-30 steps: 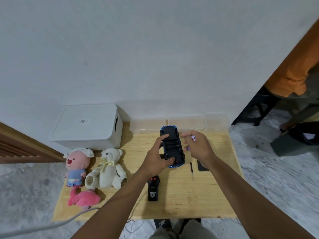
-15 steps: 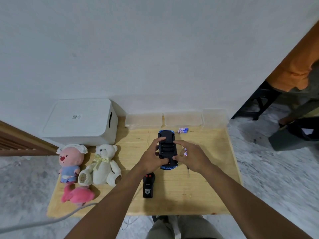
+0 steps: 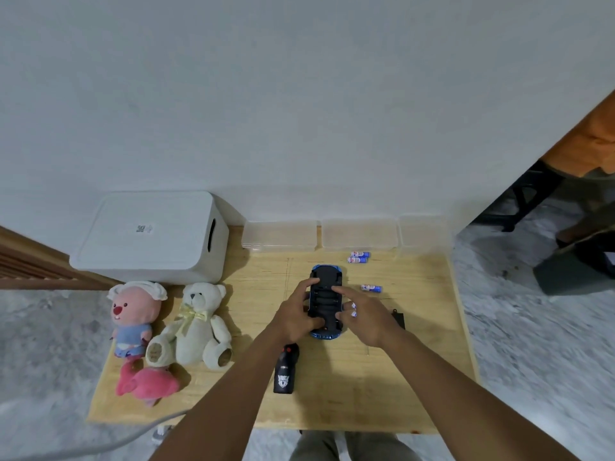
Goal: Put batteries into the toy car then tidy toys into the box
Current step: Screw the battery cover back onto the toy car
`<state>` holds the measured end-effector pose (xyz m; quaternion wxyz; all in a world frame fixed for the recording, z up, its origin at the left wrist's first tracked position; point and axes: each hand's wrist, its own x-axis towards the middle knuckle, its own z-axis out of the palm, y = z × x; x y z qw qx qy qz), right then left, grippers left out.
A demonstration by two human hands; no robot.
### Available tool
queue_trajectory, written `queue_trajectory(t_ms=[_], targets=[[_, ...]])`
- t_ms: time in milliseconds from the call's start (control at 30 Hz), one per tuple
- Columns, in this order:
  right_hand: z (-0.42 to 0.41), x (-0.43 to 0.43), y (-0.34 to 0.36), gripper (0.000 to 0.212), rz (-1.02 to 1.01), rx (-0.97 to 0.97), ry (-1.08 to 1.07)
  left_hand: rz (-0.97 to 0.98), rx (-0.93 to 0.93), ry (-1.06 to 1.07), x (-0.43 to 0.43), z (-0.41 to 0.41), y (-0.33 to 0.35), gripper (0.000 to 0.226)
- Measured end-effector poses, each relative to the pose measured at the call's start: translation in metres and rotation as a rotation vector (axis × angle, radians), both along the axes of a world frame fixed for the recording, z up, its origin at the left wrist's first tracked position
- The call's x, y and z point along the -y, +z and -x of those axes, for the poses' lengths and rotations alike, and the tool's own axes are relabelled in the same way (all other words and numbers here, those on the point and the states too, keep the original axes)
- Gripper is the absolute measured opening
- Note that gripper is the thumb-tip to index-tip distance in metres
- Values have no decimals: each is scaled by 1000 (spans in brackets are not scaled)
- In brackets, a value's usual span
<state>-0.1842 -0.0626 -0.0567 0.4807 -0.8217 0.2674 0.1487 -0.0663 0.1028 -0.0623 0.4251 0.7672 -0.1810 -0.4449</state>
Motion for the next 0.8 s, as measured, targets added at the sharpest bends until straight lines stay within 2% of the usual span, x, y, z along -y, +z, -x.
queue_trajectory(t_ms=[167,333,433,633,800], targets=[[1,4,1,54,56,10,-9,16,31,24,0,1,9,82],[18,41,15,36,198,78,-118,18,195,123,9,-18,30,51],[33,79,26,39,290,54,-130,66,320,126,30,-31,48,41],[56,148,42,56,520,38,-179,84,485,-124,121,-27,75,45],[61,199,40,70,548,19,-172,4,618,-272,202,-2,68,58]])
